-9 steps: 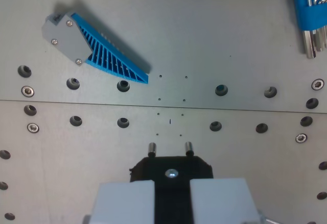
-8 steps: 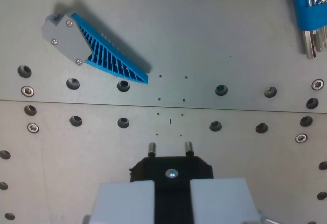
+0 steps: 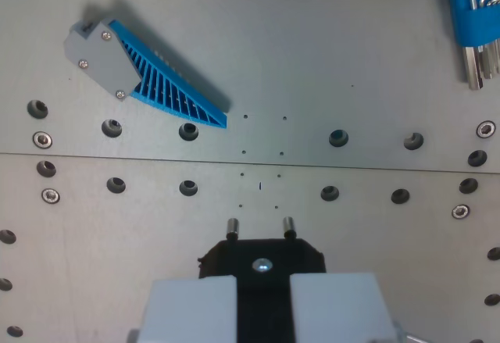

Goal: Move above the white socket

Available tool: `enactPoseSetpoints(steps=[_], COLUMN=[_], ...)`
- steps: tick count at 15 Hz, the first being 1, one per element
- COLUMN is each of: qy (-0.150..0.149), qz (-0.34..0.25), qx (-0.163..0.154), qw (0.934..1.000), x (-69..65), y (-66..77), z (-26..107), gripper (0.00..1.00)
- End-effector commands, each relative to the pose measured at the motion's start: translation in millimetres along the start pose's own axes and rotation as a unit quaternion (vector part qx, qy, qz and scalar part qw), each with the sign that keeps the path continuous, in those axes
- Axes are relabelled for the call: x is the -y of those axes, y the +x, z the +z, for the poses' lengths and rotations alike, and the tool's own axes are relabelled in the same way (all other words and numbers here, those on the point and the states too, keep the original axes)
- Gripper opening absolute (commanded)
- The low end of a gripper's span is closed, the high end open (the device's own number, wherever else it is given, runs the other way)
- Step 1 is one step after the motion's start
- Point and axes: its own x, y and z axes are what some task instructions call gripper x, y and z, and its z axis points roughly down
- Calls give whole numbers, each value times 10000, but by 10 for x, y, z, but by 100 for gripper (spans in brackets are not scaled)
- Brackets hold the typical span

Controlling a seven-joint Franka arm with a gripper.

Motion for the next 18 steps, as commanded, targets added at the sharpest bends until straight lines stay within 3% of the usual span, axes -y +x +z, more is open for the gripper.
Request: enactPoseSetpoints(steps=[1,9,18], qy=[15,42,97], qz=[-58,-247,-511], qx=[-20,-97,-113], qw=[10000,9996,9986], x=[4,25,77], y=[15,100,277], z=[27,166,477], gripper=[0,0,0])
